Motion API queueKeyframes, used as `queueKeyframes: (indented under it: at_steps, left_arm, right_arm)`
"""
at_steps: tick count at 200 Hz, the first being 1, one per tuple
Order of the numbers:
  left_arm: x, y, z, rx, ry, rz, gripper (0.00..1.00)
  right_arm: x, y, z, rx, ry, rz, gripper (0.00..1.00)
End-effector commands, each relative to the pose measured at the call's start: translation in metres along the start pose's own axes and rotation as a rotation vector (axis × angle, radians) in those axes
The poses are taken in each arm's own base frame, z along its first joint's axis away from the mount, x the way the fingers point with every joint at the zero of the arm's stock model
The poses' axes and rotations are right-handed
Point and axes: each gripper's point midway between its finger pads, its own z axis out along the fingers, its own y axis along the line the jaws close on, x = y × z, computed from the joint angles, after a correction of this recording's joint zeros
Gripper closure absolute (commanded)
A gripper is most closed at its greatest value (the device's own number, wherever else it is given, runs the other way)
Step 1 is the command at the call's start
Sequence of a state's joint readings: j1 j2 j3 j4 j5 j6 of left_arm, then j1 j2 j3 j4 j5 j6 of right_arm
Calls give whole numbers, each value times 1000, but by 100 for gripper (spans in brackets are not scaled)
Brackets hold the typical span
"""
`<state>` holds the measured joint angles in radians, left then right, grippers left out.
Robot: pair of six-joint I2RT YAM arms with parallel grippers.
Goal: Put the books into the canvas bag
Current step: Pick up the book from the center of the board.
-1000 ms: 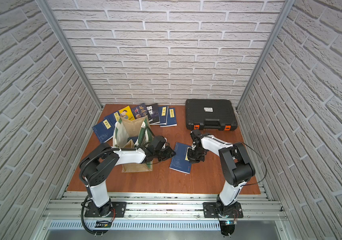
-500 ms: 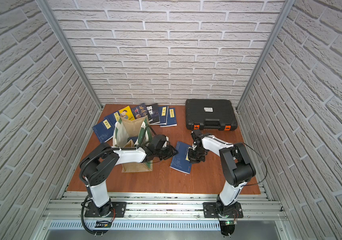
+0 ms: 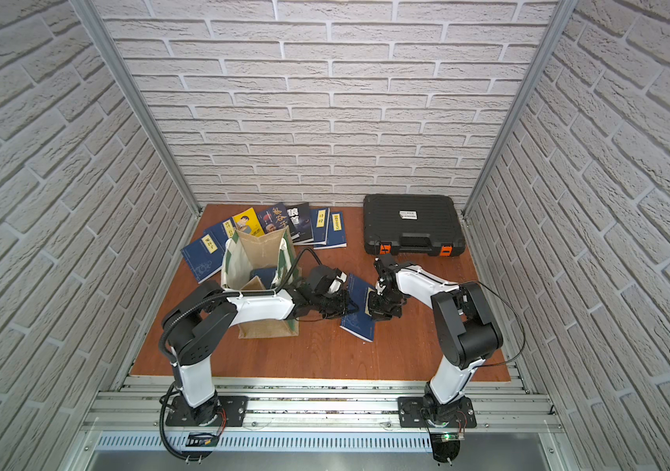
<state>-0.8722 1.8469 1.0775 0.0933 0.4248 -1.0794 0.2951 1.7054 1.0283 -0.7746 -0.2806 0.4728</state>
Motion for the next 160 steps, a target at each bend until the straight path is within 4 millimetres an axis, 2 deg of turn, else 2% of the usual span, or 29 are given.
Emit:
queueKeyframes:
  at_steps: [1, 19, 49, 94, 126, 160]
  left_arm:
    - [-14, -52, -41, 30, -59, 194, 100]
    - [-21, -56, -68, -51, -100, 277, 100]
    - [-31, -73, -123, -124, -199, 395, 100]
    - [-42, -97, -225, -178, -451, 530, 100]
    - [-38, -90, -302, -245, -675, 547, 100]
    - [-27, -79, -377, -296, -897, 531, 100]
  right_arm:
    - [-7, 14, -33, -33, -106, -61, 84]
    - [-10, 22, -63, -48, -186, -84, 80]
    - [-11, 37, -107, -95, -293, -117, 66]
    - [-15, 81, -144, -201, -379, -170, 62]
    - [-18, 135, -160, -228, -400, -275, 52]
    - [-18, 218, -173, -278, -385, -449, 43]
